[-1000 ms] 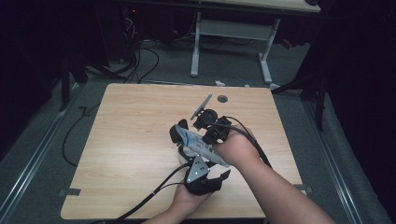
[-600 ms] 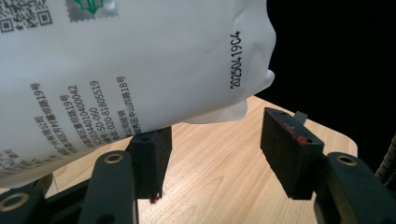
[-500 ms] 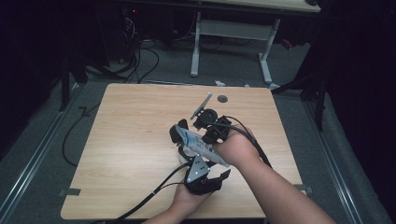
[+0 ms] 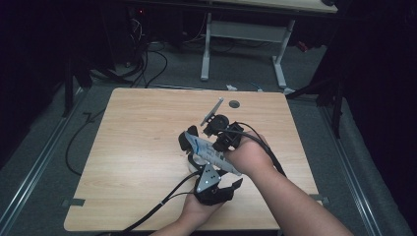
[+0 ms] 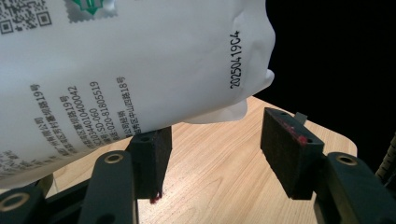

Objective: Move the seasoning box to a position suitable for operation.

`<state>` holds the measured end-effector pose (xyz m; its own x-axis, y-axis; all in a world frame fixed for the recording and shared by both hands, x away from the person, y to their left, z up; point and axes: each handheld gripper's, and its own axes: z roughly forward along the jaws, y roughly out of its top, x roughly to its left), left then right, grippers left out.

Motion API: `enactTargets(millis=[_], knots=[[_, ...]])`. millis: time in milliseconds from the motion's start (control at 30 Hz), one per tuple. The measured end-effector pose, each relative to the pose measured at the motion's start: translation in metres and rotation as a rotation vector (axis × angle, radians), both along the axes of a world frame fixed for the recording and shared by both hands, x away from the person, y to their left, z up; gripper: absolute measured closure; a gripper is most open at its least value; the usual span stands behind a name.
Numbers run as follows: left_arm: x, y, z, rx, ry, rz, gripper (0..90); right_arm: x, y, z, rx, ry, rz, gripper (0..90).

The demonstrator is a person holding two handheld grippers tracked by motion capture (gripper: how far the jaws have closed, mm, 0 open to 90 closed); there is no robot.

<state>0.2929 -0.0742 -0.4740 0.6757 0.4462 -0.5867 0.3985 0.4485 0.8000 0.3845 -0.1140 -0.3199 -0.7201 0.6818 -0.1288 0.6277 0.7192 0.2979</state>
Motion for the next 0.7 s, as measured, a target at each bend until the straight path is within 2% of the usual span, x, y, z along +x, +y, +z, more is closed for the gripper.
enactTargets(millis=[700], knots=[[0.0002, 0.0001, 0.0033, -0.011, -0.005, 0.002, 43.7, 0.0000, 0.0015, 0.0029, 0.000, -0.004, 0.007, 89.9]])
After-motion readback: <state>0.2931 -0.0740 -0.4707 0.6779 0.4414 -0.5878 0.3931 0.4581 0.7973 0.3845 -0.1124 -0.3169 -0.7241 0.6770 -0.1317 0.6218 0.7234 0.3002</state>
